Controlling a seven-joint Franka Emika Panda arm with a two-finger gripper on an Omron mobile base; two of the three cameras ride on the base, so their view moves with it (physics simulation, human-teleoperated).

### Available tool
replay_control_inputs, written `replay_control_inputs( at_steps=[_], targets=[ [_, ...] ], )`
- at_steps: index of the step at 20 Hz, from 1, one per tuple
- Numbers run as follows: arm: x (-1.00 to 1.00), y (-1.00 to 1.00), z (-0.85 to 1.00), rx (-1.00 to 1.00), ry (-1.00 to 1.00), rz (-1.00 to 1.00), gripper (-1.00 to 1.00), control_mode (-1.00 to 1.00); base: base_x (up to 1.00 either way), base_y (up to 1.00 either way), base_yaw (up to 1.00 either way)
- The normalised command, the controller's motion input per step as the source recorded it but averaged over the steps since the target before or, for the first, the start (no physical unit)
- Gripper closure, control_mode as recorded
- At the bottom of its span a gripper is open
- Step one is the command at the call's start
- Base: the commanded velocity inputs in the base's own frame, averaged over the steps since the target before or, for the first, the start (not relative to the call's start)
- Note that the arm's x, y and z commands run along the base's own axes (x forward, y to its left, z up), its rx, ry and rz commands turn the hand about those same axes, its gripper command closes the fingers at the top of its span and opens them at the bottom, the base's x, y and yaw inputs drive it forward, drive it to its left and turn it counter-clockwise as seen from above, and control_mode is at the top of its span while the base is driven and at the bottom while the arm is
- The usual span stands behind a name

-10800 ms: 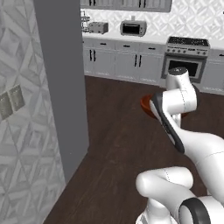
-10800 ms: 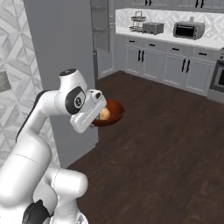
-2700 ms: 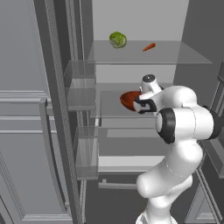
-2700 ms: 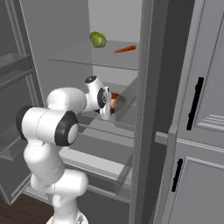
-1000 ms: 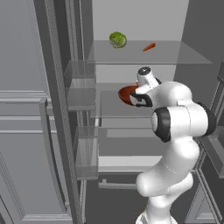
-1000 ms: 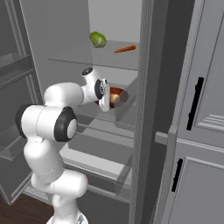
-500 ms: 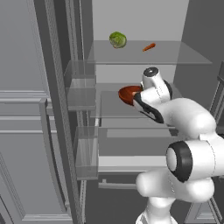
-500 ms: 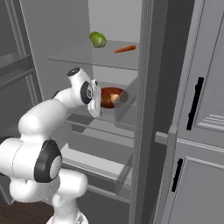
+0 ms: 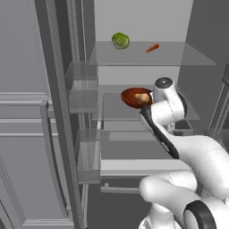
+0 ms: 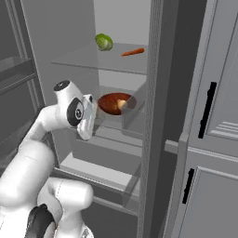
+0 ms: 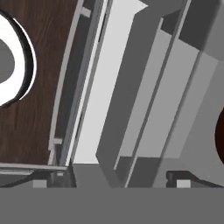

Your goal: Pick the chicken drumstick and squash from their plates and place them in the bowl. Then put the bowl in the fridge.

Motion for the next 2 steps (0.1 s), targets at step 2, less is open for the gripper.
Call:
replay_control_inputs(
  at_steps=[2],
  targets=[
    [-1.00, 0.15, 0.16, 0.09, 0.00, -0.09, -1.00, -1.00, 0.00, 0.00, 0.00]
  ],
)
